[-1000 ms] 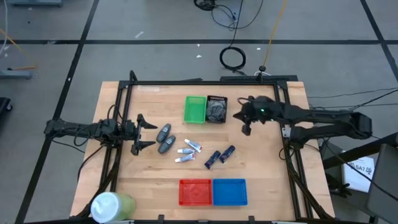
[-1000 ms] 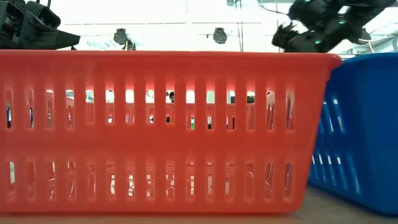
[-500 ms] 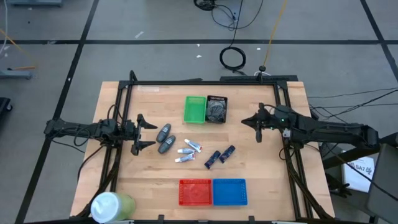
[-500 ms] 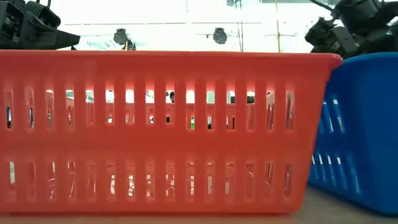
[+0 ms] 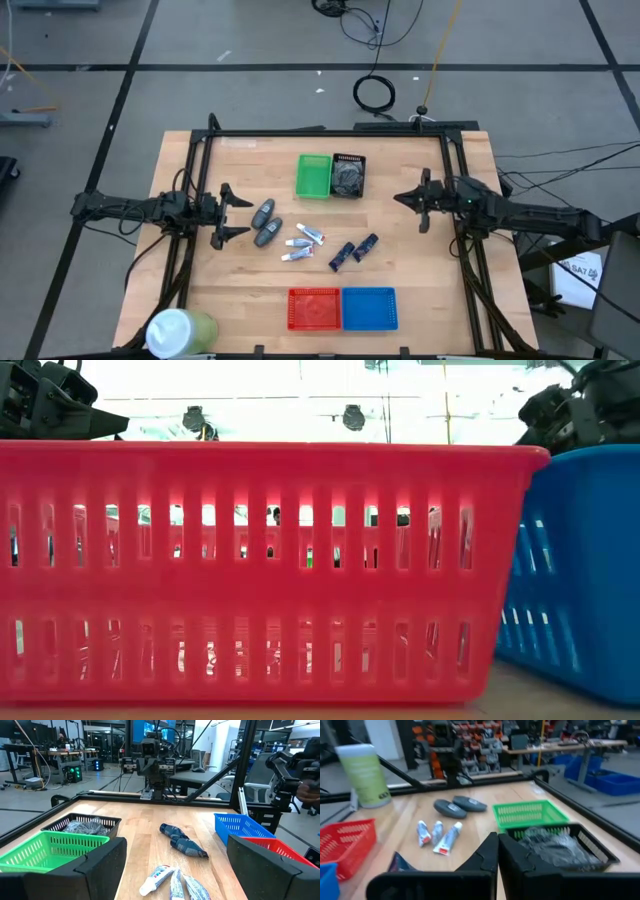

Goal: Pick & Place Travel size toiletries
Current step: Put the left deodorant into the green bin

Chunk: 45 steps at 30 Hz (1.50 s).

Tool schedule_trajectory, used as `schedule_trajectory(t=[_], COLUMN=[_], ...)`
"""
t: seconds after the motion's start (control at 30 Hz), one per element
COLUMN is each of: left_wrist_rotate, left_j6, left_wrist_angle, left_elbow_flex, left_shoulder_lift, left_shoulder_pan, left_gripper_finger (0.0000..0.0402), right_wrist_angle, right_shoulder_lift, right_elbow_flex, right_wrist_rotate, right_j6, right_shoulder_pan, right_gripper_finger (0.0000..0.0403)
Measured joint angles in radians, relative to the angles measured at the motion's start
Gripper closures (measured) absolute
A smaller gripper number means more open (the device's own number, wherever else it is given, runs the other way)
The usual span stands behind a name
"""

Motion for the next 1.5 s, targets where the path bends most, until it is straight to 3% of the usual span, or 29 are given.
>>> schedule_trajectory(t=[0.43, 0.57, 0.87, 1.5], left_wrist_rotate=[0.000, 0.000, 0.000, 0.000], left_j6=[0.000, 0.000, 0.000, 0.000], left_wrist_angle=[0.000, 0.000, 0.000, 0.000], left_elbow_flex=[0.000, 0.000, 0.000, 0.000], left_shoulder_lift=[0.000, 0.000, 0.000, 0.000], left_shoulder_pan=[0.000, 0.000, 0.000, 0.000], left_gripper_finger=[0.0064, 0.0064, 0.0064, 0.0064], right_wrist_angle=[-0.011, -0.016, -0.016, -0.008], right_shoulder_lift=[-0.176, -0.201, -0.262, -0.334], right_elbow_flex=[0.000, 0.000, -0.025, -0.091], right_wrist_rotate=[-0.027, -0.078, -0.077, -0.075], right_j6=[-0.048, -0.046, -0.041, -0.010], right_shoulder_pan=[0.170, 0.219, 0.315, 0.337], right_gripper_finger=[0.0403, 0.0403, 0.0403, 0.0403])
